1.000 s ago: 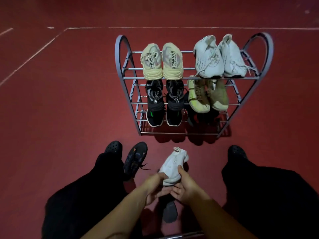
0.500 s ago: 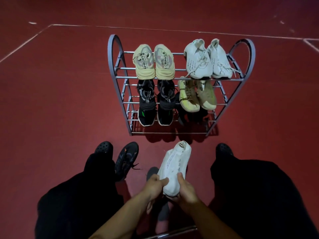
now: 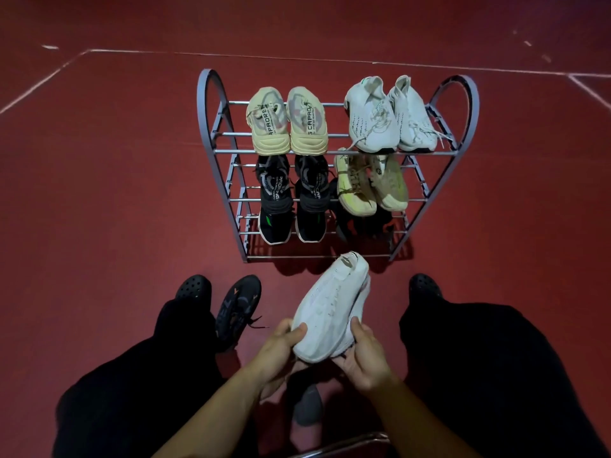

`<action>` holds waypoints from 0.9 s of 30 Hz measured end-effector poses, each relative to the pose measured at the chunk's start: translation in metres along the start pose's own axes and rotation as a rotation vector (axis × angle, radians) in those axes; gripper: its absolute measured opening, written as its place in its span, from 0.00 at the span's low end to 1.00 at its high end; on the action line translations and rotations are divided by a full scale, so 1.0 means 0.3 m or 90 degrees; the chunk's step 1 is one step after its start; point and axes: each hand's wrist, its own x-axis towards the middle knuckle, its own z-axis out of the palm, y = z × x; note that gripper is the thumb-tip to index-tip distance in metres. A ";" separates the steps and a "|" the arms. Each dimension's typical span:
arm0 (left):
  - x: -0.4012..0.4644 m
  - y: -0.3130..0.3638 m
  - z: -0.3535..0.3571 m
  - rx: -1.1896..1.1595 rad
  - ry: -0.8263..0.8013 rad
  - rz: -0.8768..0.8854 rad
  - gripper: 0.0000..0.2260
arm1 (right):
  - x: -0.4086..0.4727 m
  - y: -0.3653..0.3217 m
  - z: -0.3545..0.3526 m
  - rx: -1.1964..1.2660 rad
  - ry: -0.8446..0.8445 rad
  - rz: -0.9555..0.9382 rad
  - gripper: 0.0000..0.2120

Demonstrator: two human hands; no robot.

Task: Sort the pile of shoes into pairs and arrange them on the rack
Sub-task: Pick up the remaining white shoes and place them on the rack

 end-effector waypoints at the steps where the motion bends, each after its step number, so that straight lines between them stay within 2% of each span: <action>1: 0.009 0.002 -0.004 -0.019 0.021 0.023 0.06 | -0.001 0.003 -0.006 -0.010 0.028 -0.008 0.18; 4: 0.034 0.017 -0.036 -0.035 0.092 0.077 0.08 | -0.014 -0.009 -0.043 -0.055 0.124 -0.066 0.11; 6: 0.045 0.027 -0.068 -0.033 0.120 0.087 0.07 | -0.030 -0.028 -0.063 -0.086 0.152 -0.091 0.10; 11: 0.048 0.023 -0.104 -0.062 0.154 0.073 0.09 | -0.059 -0.044 -0.051 -0.096 0.107 -0.063 0.14; 16: 0.031 0.006 -0.070 -0.162 0.097 0.051 0.14 | -0.076 -0.035 -0.003 -0.107 -0.005 -0.003 0.14; 17: 0.026 0.005 -0.065 -0.171 0.090 0.048 0.15 | -0.078 -0.032 0.007 -0.123 -0.029 0.010 0.15; 21: 0.013 -0.004 -0.078 -0.153 0.087 0.026 0.20 | -0.086 -0.023 0.019 -0.150 -0.145 0.049 0.34; 23: 0.012 -0.008 -0.090 -0.163 0.070 0.009 0.21 | -0.084 -0.016 0.020 -0.137 -0.167 0.050 0.39; 25: 0.014 -0.008 -0.097 -0.177 0.043 -0.007 0.20 | -0.077 -0.007 0.025 -0.120 -0.132 0.048 0.41; 27: 0.019 -0.011 -0.097 -0.194 0.031 -0.012 0.19 | -0.076 0.002 0.034 -0.107 -0.107 0.048 0.36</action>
